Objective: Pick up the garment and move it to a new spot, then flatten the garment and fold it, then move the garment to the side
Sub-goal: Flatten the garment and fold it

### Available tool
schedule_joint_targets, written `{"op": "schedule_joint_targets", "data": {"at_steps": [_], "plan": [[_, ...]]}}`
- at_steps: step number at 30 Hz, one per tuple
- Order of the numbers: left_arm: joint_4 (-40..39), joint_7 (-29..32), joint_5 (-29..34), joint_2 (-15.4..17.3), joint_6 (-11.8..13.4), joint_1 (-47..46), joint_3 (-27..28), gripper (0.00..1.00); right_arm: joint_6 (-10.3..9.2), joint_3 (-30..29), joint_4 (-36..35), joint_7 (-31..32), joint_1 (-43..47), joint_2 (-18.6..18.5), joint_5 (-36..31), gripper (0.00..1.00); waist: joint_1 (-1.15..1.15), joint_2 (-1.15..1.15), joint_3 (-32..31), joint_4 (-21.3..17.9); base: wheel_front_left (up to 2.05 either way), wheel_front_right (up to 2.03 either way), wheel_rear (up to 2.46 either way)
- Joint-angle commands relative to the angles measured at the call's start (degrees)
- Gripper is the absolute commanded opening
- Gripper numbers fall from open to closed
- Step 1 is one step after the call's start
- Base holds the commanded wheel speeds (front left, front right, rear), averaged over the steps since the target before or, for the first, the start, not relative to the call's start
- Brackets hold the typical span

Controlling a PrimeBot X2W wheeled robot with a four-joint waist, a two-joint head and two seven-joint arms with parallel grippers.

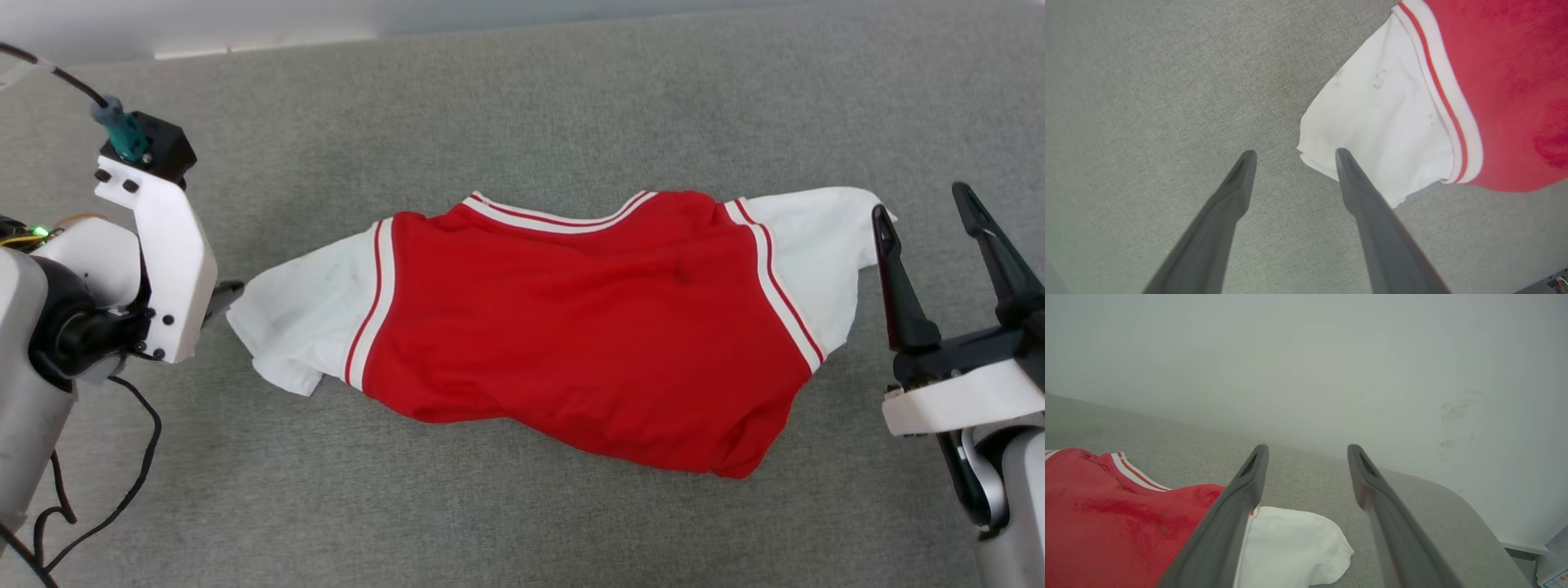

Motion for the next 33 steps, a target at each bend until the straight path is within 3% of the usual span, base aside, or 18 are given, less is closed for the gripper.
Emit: {"op": "schedule_joint_targets", "data": {"at_steps": [1,12,13,14,19,24,27,33], "plan": [[0.8,0.8,-0.4,0.1,0.0,-0.9,-0.8,1.0,-0.04,0.2,-0.4,-0.1,-1.2,-0.3,-0.1,1.0,0.0,0.0,1.6,-0.7,0.0,0.0,0.0],[7.6,1.0,-3.2,0.7,0.0,-2.2,-11.1,1.0,-0.04,2.0,1.3,0.3,-4.3,-0.6,0.4,1.0,0.0,0.0,6.3,-2.6,0.0,0.0,0.0],[7.6,0.0,-3.3,0.7,0.0,-2.2,-11.9,0.65,-0.04,2.0,1.4,0.3,-4.5,-0.9,0.4,1.0,0.0,0.0,6.2,-2.7,0.0,0.0,0.0],[7.9,-0.6,-3.6,0.7,0.0,-2.2,-12.6,0.0,-0.04,1.9,1.5,0.2,-4.7,-0.9,0.4,1.0,0.0,0.0,6.0,-2.7,0.0,0.0,0.0],[6.7,-4.7,-5.2,2.6,0.0,-3.2,-15.0,0.0,-0.04,0.9,1.4,0.5,-6.5,-3.1,0.3,1.0,0.0,0.0,3.7,-2.1,0.0,0.0,0.0],[3.2,-8.8,-5.6,5.5,0.0,-5.0,-16.3,0.0,-0.04,3.0,0.3,5.4,-11.8,-9.8,1.4,1.0,0.0,0.0,1.5,-1.5,0.0,0.0,0.0],[0.0,-10.6,-5.1,7.0,0.0,-5.3,-17.6,0.0,-0.04,7.6,0.2,14.7,-15.8,-16.0,4.4,1.0,0.0,0.0,0.9,-0.8,0.0,0.0,0.0],[-4.9,-12.5,-3.9,7.5,0.0,-6.6,-19.2,0.0,-0.05,21.6,0.0,39.2,-24.1,-30.4,19.8,1.0,0.0,0.0,1.8,1.3,0.0,0.0,0.0]]}}
